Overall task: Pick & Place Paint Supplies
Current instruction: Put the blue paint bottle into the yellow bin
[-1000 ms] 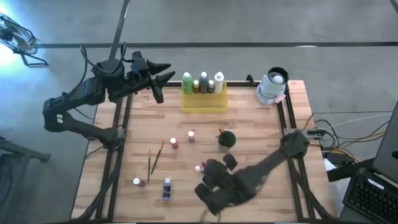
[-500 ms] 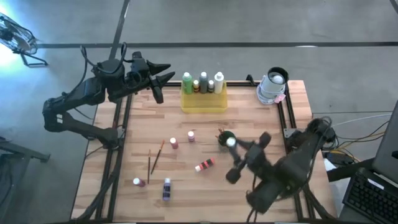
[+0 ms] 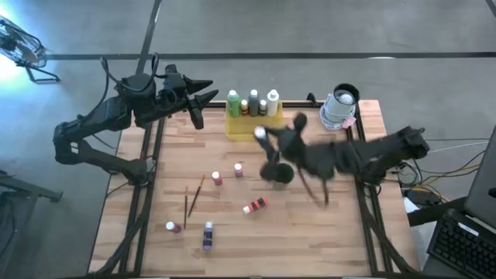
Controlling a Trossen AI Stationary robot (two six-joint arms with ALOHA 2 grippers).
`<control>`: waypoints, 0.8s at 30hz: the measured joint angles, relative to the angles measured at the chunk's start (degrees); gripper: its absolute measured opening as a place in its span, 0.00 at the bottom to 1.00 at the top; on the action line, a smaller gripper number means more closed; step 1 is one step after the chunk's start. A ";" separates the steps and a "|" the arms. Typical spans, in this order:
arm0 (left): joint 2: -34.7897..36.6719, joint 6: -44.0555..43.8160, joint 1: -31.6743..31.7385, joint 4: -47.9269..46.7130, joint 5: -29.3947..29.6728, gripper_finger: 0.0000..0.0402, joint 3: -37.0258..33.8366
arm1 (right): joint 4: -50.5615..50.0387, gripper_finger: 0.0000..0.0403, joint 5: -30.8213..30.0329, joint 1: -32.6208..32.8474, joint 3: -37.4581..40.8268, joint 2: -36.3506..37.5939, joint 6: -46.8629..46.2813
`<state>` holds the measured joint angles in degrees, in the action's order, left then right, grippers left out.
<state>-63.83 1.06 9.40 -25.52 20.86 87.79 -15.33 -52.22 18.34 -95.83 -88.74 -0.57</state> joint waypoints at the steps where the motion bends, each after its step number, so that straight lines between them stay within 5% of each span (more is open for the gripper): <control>1: 0.00 0.00 -0.01 0.00 0.00 0.39 0.00 | 2.45 0.28 3.40 -2.37 1.34 0.92 1.47; 6: 0.00 0.00 -0.01 -0.02 0.00 0.39 0.00 | 9.84 0.28 15.60 -11.43 9.62 4.22 5.17; 14: 0.00 0.00 -0.01 -0.11 0.00 0.39 0.00 | 29.25 0.28 25.14 -15.95 23.79 9.70 5.03; 24: 0.00 0.00 -0.01 -0.68 0.00 0.39 0.00 | 29.15 0.28 34.30 -16.18 26.93 14.47 -2.45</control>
<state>-63.83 1.06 9.39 -26.20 20.86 87.79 13.82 -17.92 2.16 -68.90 -74.27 -3.02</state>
